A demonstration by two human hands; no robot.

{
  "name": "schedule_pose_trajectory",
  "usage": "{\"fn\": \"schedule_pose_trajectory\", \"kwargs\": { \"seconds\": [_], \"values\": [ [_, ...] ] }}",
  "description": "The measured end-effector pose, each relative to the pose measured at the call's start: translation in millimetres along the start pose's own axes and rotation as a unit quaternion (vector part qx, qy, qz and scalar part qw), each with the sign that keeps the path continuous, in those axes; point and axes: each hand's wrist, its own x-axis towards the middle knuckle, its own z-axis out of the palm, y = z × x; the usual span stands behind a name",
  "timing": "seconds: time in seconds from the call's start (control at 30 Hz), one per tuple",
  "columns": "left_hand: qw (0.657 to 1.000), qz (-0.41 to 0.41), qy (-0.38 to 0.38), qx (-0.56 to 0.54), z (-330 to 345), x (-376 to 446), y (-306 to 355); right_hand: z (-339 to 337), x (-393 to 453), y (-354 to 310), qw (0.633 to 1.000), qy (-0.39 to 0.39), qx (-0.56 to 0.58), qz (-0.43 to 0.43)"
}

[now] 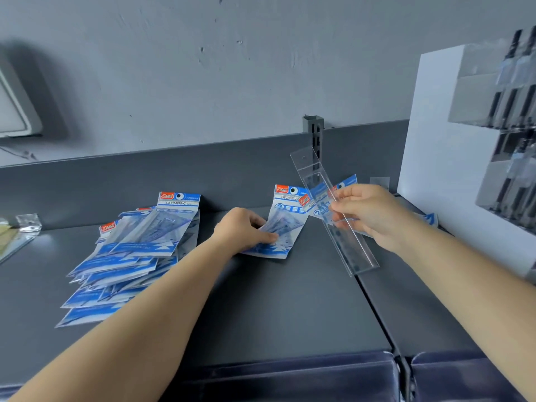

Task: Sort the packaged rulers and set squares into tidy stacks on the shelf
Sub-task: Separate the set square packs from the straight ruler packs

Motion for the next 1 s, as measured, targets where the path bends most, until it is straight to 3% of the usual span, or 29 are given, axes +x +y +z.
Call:
{"fn": "schedule_pose_trajectory", "kwargs": {
  "seconds": [0.2, 0.37, 0.47, 0.7, 0.87, 1.0],
  "values": [
    [0.997, -0.064, 0.018, -0.037, -6.4, -9.1, 4.1, 4.6, -7.2, -1.9, 1.0, -0.019, 0.001, -0.012],
    [0.994, -0.099, -0.021, -0.044, -18.0, -34.8, 10.0, 11.2, -18.8, -9.4, 0.999, -0.04, 0.024, -0.018],
    [0.984, -0.116, -0.019, -0.133, -20.5, -53.6, 9.8, 16.2, -27.5, -17.1, 0.998, -0.046, 0.039, -0.031],
    [0.929, -0.088, 0.106, -0.345, -33.7, -89.1, -9.7, 49.0, -49.6, -30.0, 0.994, -0.086, 0.051, -0.047],
    [0.902, -0.072, 0.231, -0.358, -59.5, -99.4, -32.3, 90.7, -55.4, -32.1, 0.989, -0.128, 0.067, -0.024],
    [0.879, -0.082, 0.265, -0.389, -85.2, -98.2, -47.7, 121.5, -52.1, -39.7, 0.986, -0.149, 0.071, -0.014]
  ]
}}
